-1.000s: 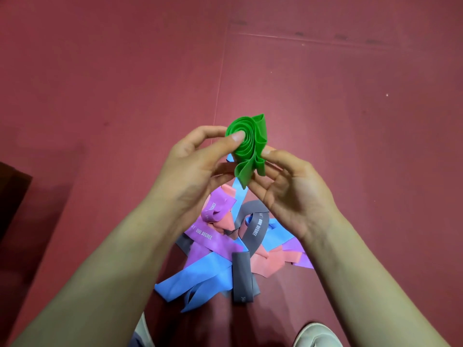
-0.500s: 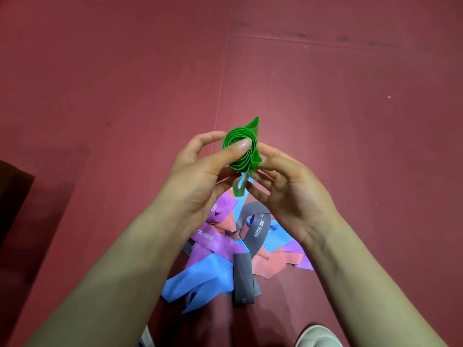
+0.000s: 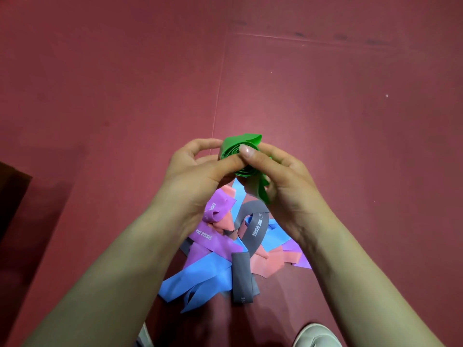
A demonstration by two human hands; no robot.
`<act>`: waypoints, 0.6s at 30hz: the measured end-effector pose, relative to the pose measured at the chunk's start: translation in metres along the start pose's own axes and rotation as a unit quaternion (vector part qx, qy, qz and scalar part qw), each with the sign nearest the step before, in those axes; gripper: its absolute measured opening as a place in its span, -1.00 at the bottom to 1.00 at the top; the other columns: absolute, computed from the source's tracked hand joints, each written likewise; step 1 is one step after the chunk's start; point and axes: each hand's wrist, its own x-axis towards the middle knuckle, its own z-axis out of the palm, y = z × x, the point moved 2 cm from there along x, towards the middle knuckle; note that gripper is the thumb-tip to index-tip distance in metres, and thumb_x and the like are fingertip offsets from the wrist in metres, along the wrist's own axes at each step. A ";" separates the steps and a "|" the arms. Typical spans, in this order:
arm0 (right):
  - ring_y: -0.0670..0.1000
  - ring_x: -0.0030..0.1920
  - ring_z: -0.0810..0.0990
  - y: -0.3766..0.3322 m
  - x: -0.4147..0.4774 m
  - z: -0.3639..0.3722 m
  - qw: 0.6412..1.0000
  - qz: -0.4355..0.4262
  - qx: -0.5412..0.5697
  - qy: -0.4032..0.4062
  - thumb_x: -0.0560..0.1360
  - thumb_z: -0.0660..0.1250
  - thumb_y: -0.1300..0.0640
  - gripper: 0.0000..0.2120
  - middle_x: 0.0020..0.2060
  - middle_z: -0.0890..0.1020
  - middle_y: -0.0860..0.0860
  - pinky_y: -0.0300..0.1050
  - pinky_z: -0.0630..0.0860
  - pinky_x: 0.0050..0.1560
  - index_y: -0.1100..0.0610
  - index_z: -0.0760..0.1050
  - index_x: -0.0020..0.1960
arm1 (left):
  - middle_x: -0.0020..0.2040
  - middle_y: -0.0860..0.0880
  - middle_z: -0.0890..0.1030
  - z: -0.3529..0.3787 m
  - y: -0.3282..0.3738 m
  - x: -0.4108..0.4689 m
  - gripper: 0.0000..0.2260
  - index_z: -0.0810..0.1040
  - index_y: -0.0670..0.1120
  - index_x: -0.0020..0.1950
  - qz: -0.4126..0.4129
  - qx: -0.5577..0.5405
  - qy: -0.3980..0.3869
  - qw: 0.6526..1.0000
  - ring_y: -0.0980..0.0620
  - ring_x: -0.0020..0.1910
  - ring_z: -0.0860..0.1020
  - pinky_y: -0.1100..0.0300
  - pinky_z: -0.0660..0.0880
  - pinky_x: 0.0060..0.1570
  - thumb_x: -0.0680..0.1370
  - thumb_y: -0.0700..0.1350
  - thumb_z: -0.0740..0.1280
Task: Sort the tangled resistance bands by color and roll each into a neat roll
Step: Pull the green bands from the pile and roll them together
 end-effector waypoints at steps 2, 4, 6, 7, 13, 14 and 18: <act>-0.04 -0.24 0.62 -0.001 -0.001 -0.001 1.000 -0.002 0.011 -0.007 0.31 0.44 0.08 -0.67 -0.20 0.68 0.03 -0.27 0.52 -0.23 0.19 0.62 0.03 | -0.12 -0.18 0.69 -0.001 -0.001 0.002 -0.52 0.52 -0.18 0.11 -0.003 -0.006 -0.002 1.000 -0.08 -0.18 0.65 0.11 0.59 -0.03 0.23 -0.24 0.55; -0.06 -0.22 0.64 -0.001 -0.002 -0.001 1.000 0.002 0.007 -0.010 0.30 0.44 0.04 -0.68 -0.19 0.69 0.01 -0.27 0.53 -0.22 0.15 0.63 0.01 | -0.15 -0.17 0.68 -0.002 -0.001 0.003 -0.58 0.52 -0.18 0.11 -0.004 -0.008 -0.001 1.000 -0.08 -0.20 0.64 0.10 0.58 -0.03 0.30 -0.29 0.52; -0.03 -0.17 0.65 0.000 -0.001 -0.003 1.000 0.011 -0.006 -0.001 0.27 0.45 -0.02 -0.63 -0.15 0.69 0.03 -0.18 0.56 -0.09 0.12 0.63 0.02 | -0.14 -0.18 0.67 -0.003 0.000 0.004 -0.62 0.53 -0.20 0.10 -0.008 -0.008 0.000 1.000 -0.11 -0.17 0.64 0.09 0.59 0.01 0.32 -0.32 0.51; -0.03 -0.17 0.65 0.000 -0.001 -0.003 1.000 0.014 -0.008 0.002 0.25 0.45 -0.03 -0.62 -0.15 0.69 0.03 -0.14 0.54 -0.06 0.11 0.63 0.01 | -0.14 -0.18 0.67 -0.003 0.000 0.004 -0.63 0.54 -0.20 0.09 -0.010 -0.008 0.002 1.000 -0.11 -0.16 0.64 0.09 0.59 0.01 0.32 -0.32 0.51; -0.01 -0.17 0.65 0.001 -0.002 -0.001 1.000 0.028 -0.006 0.008 0.25 0.45 -0.02 -0.68 -0.16 0.68 0.04 -0.18 0.59 -0.11 0.09 0.65 -0.04 | -0.17 -0.16 0.68 -0.005 -0.002 0.004 -0.67 0.56 -0.19 0.03 -0.015 0.008 0.008 1.000 -0.07 -0.20 0.67 0.19 0.61 -0.11 0.32 -0.32 0.52; -0.02 -0.19 0.64 0.001 -0.002 -0.001 0.999 0.030 -0.008 0.011 0.26 0.44 -0.02 -0.70 -0.19 0.68 0.03 -0.21 0.57 -0.19 0.08 0.65 -0.06 | -0.21 -0.15 0.68 -0.005 -0.002 0.004 -0.68 0.55 -0.18 0.03 -0.016 0.003 0.008 1.000 -0.05 -0.24 0.66 0.21 0.61 -0.14 0.32 -0.32 0.52; -0.04 -0.21 0.63 0.000 -0.001 0.000 0.999 0.030 -0.017 0.021 0.30 0.43 0.00 -0.76 -0.23 0.67 0.01 -0.24 0.51 -0.26 0.08 0.64 -0.08 | -0.34 -0.08 0.66 -0.002 0.001 0.003 -0.63 0.51 -0.18 0.07 -0.023 -0.035 0.014 0.999 0.04 -0.39 0.63 0.26 0.58 -0.26 0.32 -0.34 0.50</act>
